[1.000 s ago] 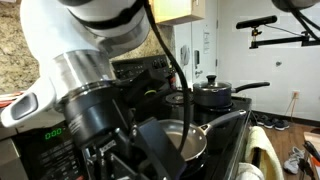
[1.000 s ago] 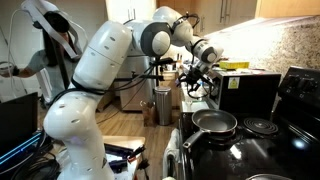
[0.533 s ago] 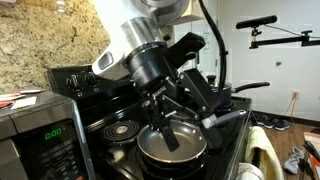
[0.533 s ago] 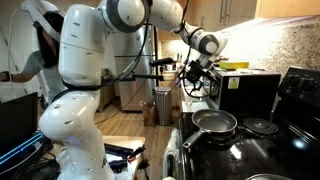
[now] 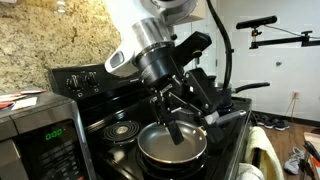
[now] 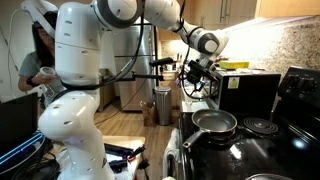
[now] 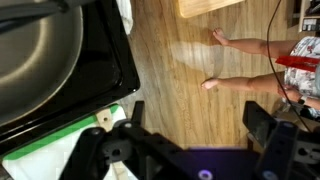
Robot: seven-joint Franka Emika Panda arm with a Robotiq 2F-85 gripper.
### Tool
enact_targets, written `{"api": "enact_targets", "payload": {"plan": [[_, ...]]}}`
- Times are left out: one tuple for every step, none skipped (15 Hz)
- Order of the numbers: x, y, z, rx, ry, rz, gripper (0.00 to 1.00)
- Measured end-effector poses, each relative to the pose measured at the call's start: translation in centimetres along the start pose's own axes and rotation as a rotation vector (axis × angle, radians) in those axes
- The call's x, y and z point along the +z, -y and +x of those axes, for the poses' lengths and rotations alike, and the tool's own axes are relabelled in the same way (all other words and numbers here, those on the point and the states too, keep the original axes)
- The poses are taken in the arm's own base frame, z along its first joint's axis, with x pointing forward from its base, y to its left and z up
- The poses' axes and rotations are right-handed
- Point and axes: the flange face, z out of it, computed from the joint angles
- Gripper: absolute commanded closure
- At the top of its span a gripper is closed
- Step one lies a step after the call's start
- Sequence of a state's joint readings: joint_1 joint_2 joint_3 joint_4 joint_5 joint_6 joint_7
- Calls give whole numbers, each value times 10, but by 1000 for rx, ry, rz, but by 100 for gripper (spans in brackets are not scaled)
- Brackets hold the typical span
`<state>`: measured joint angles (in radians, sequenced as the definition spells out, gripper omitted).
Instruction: Remove the wooden spatula from the pan, put it on the countertop, and then remove the lid from the pot and put it on the pan
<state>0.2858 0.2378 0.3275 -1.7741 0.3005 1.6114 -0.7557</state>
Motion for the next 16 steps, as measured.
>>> {"api": "enact_targets", "payload": {"plan": [[-2,-5,-2,38,14,-30,0],[-7,-11,-6,81,27,-68,0],[-13,-18,-11,128,27,-95,0],[-20,-24,-16,175,20,-117,0],[-27,-31,-22,225,9,-133,0],[-33,-37,-29,275,-3,-145,0],[-38,-43,-37,327,-15,-154,0],[-44,-48,-44,378,-25,-161,0],[-48,-53,-52,428,-35,-167,0],[-53,-57,-61,479,-47,-171,0],[-57,-60,-70,528,-60,-175,0],[-60,-64,-80,576,-74,-183,0],[-62,-66,-91,624,-88,-190,0],[-62,-68,-103,671,-100,-198,0],[-60,-68,-115,718,-112,-206,0],[-57,-67,-127,765,-123,-213,0]]}}
